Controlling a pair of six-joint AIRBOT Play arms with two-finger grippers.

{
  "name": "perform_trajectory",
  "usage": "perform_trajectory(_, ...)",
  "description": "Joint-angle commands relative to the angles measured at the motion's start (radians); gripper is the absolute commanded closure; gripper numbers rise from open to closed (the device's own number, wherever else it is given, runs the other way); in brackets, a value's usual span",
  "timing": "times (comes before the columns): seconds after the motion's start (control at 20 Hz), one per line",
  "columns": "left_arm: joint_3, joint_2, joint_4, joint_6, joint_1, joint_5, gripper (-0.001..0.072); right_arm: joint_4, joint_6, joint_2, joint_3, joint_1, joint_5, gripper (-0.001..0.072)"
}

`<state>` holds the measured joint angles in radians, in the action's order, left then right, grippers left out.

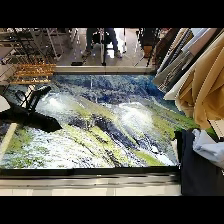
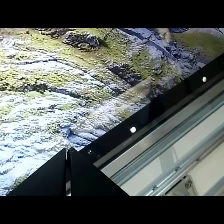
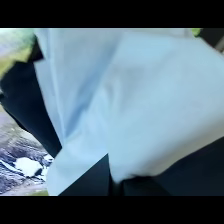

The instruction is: Fold the clothes and pants, and hang the long-sleeved shirts on hangers.

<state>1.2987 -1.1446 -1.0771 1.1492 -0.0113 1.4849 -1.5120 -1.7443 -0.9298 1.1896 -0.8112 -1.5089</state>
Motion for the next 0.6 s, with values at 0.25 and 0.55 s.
perform_trajectory(0.25,0.000,0.001,0.000,-0.015,0.001,-0.001,0.0701,0.315,0.015,-0.003,0.096,0.002,0.390,0.0692)
perform_trajectory(0.55,0.000,0.001,0.000,-0.012,0.001,0.000,0.0701,0.687,0.126,-0.163,0.288,0.002,0.478,0.0691)
